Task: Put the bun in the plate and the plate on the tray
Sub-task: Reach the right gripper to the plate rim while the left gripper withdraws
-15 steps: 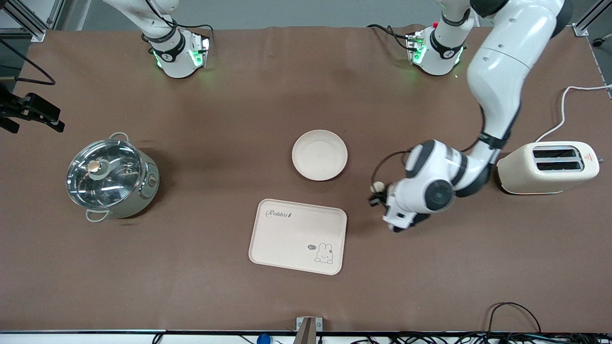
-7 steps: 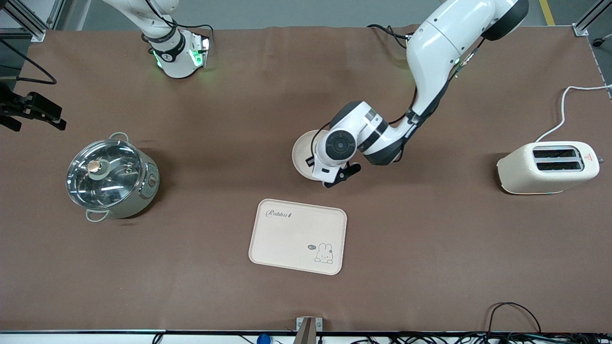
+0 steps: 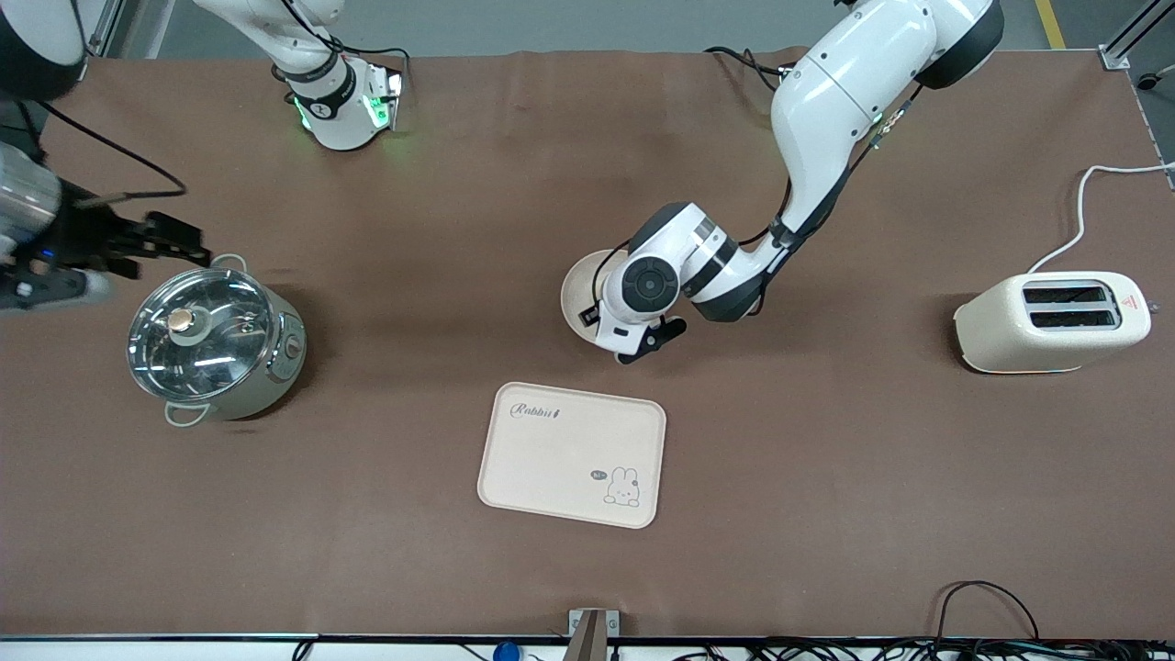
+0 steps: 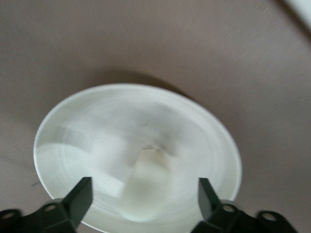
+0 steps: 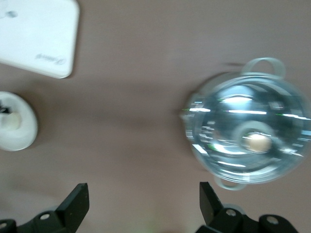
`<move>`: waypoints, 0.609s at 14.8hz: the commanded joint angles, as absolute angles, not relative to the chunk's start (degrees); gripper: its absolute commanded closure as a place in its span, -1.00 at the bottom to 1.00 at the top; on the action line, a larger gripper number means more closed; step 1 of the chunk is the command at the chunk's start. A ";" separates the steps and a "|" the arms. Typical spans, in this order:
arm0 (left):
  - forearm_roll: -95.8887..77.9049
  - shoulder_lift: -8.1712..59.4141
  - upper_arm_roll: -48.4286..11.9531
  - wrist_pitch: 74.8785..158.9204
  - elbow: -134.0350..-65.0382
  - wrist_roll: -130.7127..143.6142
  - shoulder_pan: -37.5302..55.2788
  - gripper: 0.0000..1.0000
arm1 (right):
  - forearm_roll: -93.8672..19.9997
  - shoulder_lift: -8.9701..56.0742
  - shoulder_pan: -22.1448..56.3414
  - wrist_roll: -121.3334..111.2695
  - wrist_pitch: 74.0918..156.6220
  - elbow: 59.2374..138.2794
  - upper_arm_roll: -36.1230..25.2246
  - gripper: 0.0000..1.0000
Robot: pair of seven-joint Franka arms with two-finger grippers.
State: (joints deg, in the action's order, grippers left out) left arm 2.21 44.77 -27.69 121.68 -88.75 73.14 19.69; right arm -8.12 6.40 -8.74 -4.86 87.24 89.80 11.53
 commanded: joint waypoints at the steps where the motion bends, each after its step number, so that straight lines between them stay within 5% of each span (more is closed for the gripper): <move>1: 2.72 37.90 -27.42 118.14 -89.03 73.22 17.15 -1.00 | -10.90 11.05 -5.82 -3.35 90.07 90.61 11.34 -1.00; 9: 15.91 24.27 -26.98 109.71 -83.60 63.67 2.66 -1.00 | -17.22 25.90 11.14 12.92 116.43 98.26 11.42 -1.00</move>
